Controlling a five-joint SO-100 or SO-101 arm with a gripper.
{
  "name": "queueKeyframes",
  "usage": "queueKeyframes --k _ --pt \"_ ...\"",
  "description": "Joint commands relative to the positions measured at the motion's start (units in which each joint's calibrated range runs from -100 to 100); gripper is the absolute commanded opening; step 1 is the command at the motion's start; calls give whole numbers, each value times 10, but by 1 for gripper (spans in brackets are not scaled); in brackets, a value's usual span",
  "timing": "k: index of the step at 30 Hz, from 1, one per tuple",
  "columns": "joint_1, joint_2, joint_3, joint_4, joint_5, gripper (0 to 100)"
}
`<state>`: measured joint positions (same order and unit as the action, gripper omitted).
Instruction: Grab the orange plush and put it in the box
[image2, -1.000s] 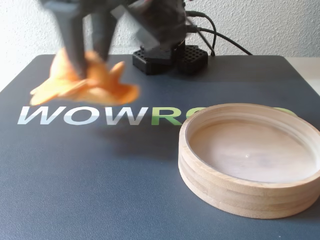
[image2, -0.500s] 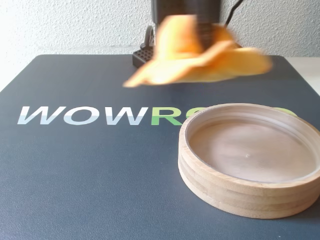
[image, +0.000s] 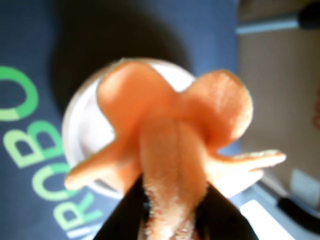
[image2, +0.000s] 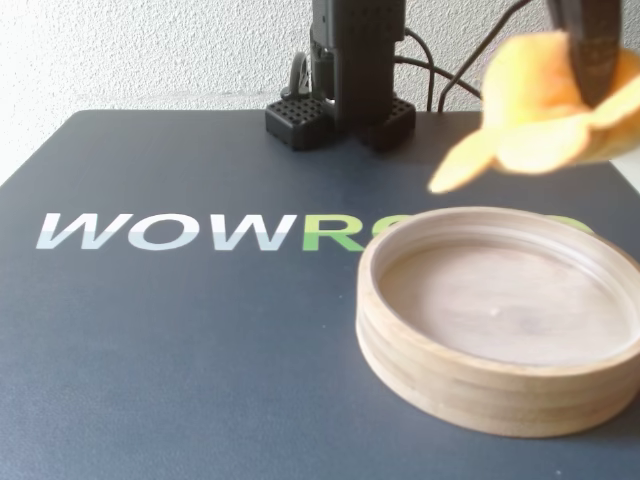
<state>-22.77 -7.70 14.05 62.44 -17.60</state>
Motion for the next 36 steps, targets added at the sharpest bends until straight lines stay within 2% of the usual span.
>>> queueKeyframes --k 1,8,12,13,14,18,36 --pt "0 -4 -5 -6 1 1" --pt "5 -3 -4 -11 27 3" --pt "13 -3 -4 -7 25 20" --pt "14 -3 -3 -5 25 30" --pt "14 -3 -3 -5 25 34" --pt "15 -4 -3 -5 25 45" --pt "18 -18 32 -2 29 45"
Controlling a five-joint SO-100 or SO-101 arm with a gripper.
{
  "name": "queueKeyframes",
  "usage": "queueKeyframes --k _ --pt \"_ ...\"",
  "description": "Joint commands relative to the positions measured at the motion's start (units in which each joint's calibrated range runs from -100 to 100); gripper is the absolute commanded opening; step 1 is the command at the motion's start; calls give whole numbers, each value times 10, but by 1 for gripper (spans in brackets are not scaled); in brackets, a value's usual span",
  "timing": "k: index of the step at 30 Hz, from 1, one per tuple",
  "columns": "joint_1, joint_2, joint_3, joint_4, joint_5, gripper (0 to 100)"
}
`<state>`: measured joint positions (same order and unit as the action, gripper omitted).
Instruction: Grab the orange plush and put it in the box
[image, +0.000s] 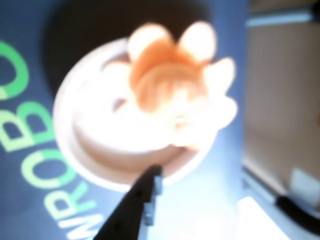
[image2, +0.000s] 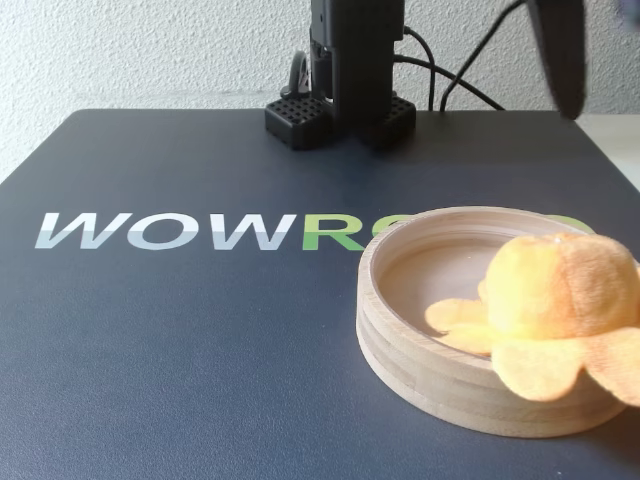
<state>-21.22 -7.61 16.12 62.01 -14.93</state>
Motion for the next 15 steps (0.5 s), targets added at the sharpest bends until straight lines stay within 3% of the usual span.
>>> queueKeyframes --k 1,5,6,10,15 --pt "3 -28 17 7 2 45" --pt "17 -80 67 2 2 39" --pt "25 -119 99 -4 2 28" --pt "68 -178 167 -47 2 1" --pt "138 -232 229 -49 23 8"
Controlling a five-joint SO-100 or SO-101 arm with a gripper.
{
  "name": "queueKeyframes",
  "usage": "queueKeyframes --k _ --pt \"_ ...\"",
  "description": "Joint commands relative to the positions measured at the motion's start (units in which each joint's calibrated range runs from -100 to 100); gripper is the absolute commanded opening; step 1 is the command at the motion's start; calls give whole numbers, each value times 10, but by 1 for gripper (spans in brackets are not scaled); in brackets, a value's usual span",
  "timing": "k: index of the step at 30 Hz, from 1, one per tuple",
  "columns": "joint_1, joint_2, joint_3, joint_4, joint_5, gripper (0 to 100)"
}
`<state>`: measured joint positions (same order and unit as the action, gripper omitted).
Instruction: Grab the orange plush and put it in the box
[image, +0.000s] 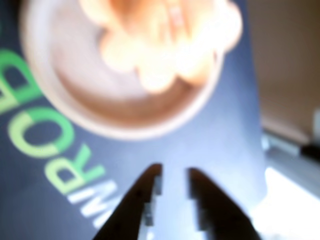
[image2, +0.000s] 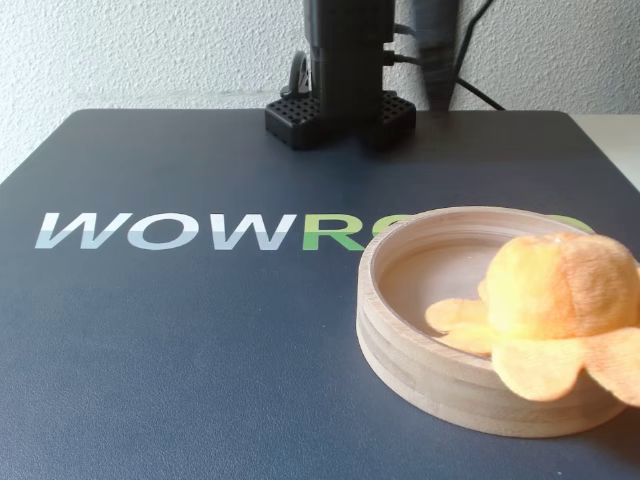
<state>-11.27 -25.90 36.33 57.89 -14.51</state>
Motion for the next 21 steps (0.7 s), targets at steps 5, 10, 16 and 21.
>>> queueKeyframes --k 5,10,16,21 --pt "69 -69 80 -16 31 9" --pt "68 -74 95 -11 29 9" --pt "67 -74 95 -16 29 9" --pt "71 -75 95 -14 30 9"
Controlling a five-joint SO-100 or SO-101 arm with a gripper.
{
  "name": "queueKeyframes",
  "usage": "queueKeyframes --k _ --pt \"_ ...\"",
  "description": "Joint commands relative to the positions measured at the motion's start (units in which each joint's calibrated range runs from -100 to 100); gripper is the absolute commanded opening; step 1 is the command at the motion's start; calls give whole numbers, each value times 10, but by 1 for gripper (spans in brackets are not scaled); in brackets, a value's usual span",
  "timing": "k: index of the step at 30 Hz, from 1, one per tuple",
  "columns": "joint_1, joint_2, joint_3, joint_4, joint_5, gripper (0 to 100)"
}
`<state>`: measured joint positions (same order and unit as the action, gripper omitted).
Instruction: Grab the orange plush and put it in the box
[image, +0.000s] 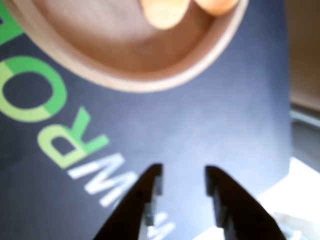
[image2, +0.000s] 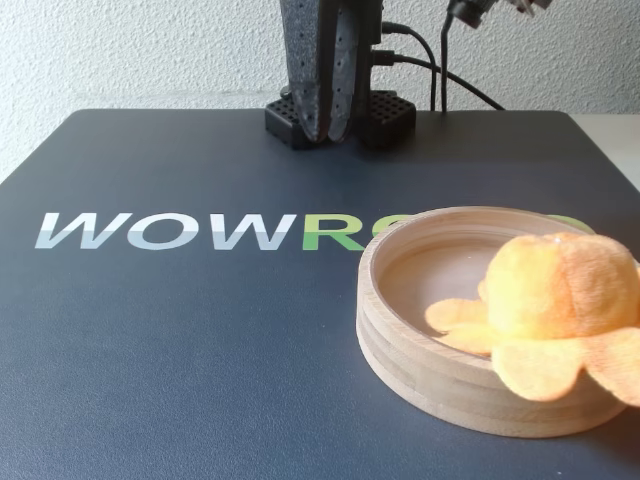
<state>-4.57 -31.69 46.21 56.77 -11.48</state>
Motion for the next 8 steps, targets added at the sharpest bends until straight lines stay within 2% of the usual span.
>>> queueKeyframes --k 1,8 --pt "3 -17 -4 -4 0 9" --pt "4 -17 -4 -4 -1 9"
